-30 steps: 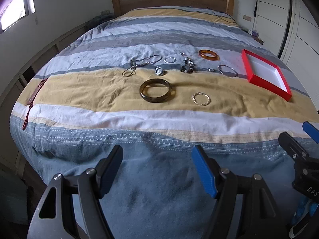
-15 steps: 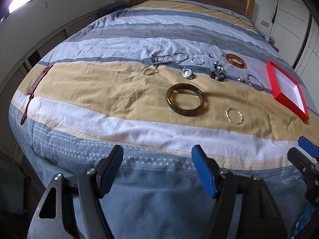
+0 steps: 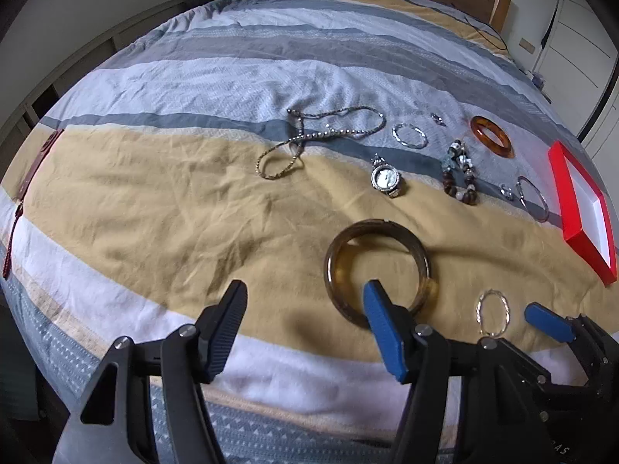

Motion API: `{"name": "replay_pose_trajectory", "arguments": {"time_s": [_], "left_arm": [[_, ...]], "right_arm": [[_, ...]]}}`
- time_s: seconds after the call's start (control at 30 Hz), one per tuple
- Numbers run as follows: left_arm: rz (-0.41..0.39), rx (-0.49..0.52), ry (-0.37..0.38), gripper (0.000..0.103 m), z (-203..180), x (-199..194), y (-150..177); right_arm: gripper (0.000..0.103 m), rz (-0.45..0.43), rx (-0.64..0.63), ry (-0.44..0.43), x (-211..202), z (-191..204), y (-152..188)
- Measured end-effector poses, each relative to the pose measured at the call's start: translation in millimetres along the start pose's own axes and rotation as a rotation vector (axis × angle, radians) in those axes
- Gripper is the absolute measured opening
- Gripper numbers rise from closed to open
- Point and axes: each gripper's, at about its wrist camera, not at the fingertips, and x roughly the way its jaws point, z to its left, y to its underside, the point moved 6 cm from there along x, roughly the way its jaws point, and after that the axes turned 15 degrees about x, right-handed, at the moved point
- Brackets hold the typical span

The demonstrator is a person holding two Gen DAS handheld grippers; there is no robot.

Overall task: Organize jewelry
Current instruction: 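Grasp the twisted silver hoop with the right tool while the left tool grasps the dark brown bangle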

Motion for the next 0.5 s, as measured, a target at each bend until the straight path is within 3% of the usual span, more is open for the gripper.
{"name": "replay_pose_trajectory", "arguments": {"time_s": [0.2,0.3,0.43,0.5], "left_arm": [[0.052,0.0,0.017,0.051,-3,36,-6],[0.057,0.005,0.007,0.05,-5,42,-7],[0.047,0.029,-0.001,0.032,-11,43,-10],[0.044,0.034,0.001,0.02,-13,42,-11]], "right_arm": [[0.068,0.038,-0.007,0.004,34,2,-11],[0.059,0.04,-0.023,0.026,44,1,-12],[0.041,0.031,-0.018,0.038,47,-5,-13],[0.041,0.035,-0.017,0.028,46,-7,-13]]}}
